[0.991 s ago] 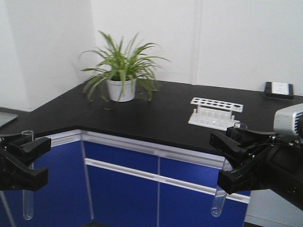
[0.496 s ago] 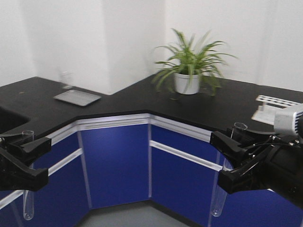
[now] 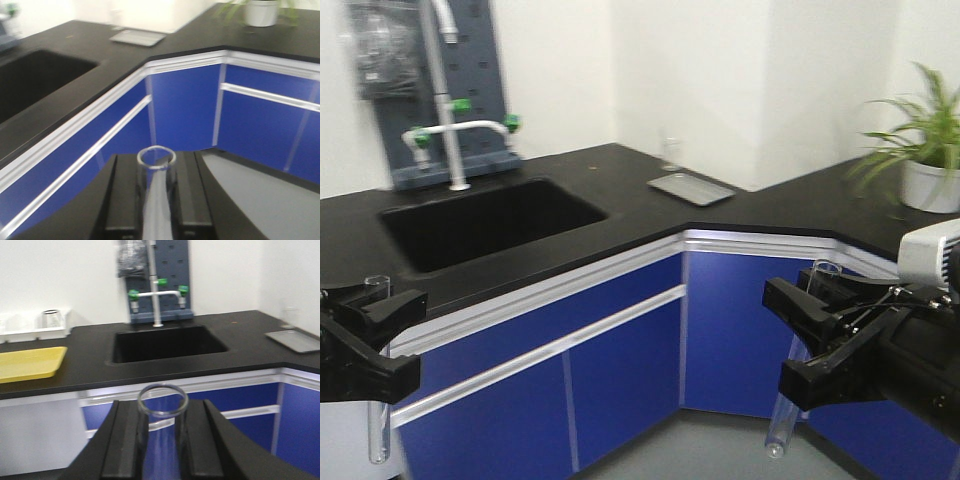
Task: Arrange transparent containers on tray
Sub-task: 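Drive the base to the yellow tray while holding both tubes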
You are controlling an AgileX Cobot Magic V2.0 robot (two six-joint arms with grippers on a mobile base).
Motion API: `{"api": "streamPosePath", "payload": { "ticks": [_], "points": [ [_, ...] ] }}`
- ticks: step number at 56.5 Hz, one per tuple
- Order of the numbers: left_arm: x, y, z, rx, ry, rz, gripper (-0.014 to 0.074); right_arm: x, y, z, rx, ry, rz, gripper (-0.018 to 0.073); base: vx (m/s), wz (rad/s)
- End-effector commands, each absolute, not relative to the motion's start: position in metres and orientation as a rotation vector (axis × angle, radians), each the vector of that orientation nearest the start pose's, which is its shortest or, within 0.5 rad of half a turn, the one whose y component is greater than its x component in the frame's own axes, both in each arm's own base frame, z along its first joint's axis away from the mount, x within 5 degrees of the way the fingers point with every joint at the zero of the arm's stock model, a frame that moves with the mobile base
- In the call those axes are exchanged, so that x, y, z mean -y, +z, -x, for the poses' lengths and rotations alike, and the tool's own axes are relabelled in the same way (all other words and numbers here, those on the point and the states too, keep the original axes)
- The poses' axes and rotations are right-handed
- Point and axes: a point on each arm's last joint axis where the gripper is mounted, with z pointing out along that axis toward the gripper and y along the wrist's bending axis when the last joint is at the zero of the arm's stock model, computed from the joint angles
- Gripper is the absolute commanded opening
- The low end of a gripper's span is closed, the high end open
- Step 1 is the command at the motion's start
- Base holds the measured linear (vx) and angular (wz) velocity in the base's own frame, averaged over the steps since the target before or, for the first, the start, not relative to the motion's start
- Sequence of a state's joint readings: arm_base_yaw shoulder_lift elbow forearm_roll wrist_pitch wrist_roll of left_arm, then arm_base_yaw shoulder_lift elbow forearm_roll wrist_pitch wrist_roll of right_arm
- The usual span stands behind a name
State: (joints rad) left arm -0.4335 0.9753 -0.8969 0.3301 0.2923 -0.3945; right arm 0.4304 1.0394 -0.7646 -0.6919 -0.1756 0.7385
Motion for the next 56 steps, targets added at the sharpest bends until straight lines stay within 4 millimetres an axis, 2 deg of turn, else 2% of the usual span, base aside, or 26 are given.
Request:
{"api": "streamPosePath", "payload": {
  "ticks": [1, 30, 56],
  "points": [
    [0.0832, 0.3990, -0.1919, -1.712, -0.320, -0.262, -0.0003, -0.1070, 0.3763, -0.2001, -1.485, 0.503, 0.409, -0.0013, -0.17, 0.65],
    [0.0832, 0.3990, -0.1919, -1.712, -0.320, -0.262, -0.0003, -0.1070, 0.3763, -0.2001, -1.485, 0.503, 0.409, -0.0013, -0.10, 0.45],
    [0.0832, 0.3990, -0.1919, -1.712, -0.320, -0.262, -0.0003, -0.1070, 0.3764, -0.2001, -1.484, 0.504, 0.409, -0.0013, 0.05, 0.47]
  ]
}}
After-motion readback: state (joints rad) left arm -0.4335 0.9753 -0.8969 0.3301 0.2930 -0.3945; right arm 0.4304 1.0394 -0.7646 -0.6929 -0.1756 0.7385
